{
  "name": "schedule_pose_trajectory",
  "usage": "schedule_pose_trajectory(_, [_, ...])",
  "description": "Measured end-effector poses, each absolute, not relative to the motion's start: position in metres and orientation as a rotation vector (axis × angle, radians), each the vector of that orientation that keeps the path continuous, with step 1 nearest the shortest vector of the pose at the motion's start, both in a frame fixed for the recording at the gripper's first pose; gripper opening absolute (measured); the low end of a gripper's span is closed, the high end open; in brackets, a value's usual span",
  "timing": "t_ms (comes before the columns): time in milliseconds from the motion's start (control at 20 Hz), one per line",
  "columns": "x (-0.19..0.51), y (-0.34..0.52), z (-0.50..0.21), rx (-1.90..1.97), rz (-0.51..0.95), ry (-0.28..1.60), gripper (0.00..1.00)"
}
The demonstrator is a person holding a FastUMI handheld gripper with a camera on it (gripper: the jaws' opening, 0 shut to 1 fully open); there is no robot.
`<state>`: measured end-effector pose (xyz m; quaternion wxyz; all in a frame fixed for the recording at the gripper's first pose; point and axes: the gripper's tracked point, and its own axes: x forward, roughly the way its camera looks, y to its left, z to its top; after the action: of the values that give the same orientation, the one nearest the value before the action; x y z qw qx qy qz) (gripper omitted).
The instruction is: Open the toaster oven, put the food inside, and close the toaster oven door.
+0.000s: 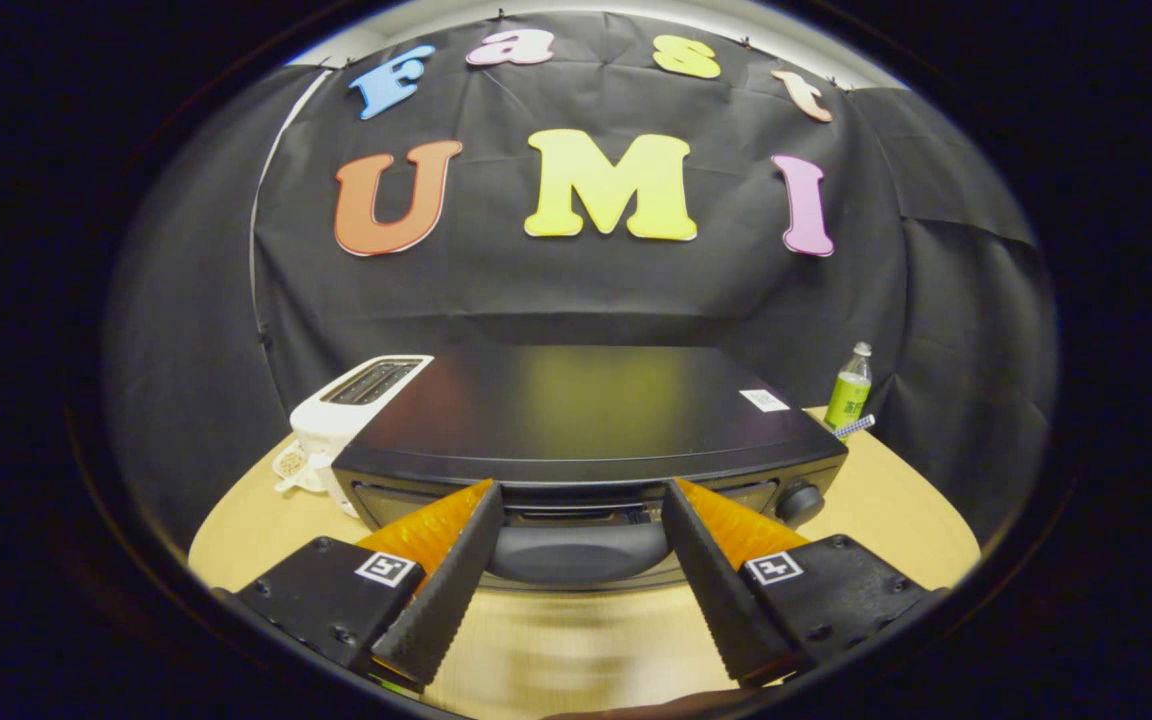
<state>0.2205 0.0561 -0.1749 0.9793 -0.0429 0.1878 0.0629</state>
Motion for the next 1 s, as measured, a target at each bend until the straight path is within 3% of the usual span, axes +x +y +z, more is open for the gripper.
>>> schedule_pose_trajectory(1000, [0.133,0.026,-0.235,-0.08,0.211,0.302,1.0])
